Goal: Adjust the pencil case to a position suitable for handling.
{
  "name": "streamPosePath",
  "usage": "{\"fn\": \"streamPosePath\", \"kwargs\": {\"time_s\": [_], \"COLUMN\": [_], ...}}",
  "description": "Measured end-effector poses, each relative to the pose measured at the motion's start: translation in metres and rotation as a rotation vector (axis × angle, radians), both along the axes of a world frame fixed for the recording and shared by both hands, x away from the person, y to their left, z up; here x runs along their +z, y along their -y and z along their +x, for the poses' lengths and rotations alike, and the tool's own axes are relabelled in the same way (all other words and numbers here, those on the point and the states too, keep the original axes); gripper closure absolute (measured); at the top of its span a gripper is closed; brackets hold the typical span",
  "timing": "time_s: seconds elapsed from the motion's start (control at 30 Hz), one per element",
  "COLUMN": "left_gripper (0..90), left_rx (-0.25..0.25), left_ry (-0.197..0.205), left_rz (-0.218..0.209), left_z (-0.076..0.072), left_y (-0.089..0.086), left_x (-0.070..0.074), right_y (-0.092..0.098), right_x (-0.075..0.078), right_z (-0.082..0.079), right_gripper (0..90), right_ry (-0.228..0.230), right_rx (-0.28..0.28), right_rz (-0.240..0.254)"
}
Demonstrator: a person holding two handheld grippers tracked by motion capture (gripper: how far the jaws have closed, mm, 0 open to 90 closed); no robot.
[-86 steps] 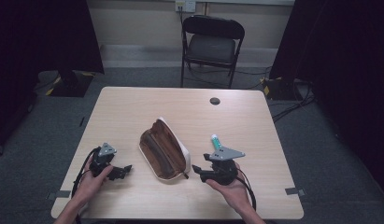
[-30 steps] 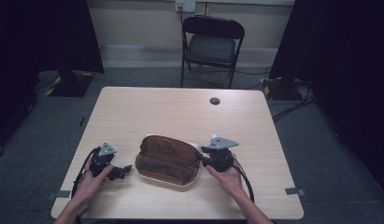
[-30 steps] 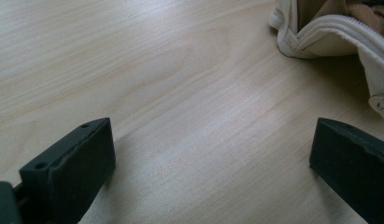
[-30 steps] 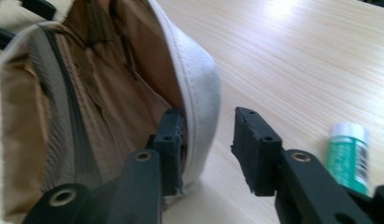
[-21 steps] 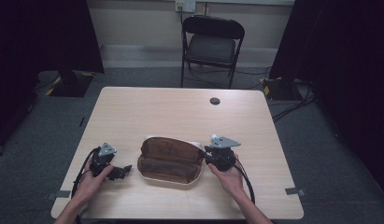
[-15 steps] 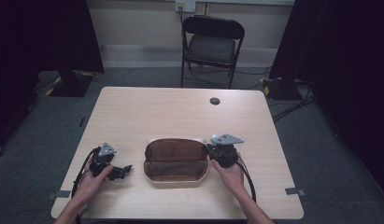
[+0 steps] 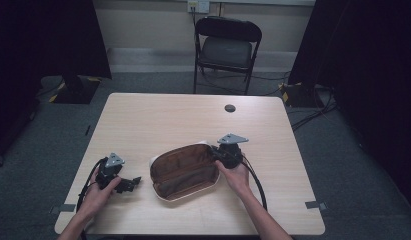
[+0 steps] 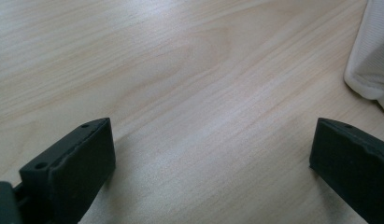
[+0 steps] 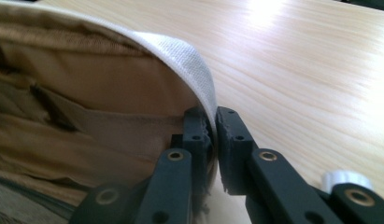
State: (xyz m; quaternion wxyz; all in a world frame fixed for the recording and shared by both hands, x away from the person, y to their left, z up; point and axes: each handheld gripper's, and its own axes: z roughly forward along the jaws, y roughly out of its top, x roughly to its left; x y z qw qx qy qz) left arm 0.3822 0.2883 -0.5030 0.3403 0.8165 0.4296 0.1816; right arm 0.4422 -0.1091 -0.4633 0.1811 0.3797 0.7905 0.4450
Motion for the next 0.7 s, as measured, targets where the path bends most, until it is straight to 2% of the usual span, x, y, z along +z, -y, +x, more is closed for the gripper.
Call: {"fn": "streamPosePath", "kwargs": {"time_s": [0.17,0.2,0.33,0.57,0.7], "left_gripper": [0.0,0.0,0.0,0.0,0.0], "left_rx": [0.001,0.002,-0.004,-0.005,-0.005], "left_ry": [0.000,0.000,0.001,0.002,0.002], "left_rz": [0.001,-0.003,-0.007,-0.005,-0.005], "left_z": [0.000,0.000,0.000,0.001,0.001], "left_y": [0.000,0.000,0.000,-0.001,-0.001], "left_x": [0.000,0.000,0.000,0.000,0.000], "right_y": [-0.004,-0.003,0.001,0.010,0.024], "right_x": [0.003,0.003,0.004,0.017,0.023], "right_z": [0.003,0.002,-0.004,-0.016,-0.024], "right_gripper": [75.1,70.5,64.6,61.9,62.2], "right_ry": [-0.002,-0.007,-0.014,0.003,0.012], "right_rx": [0.021,0.017,0.019,0.051,0.035], "right_rz": [0.008,0.003,0.024,0.048,0.064]}}
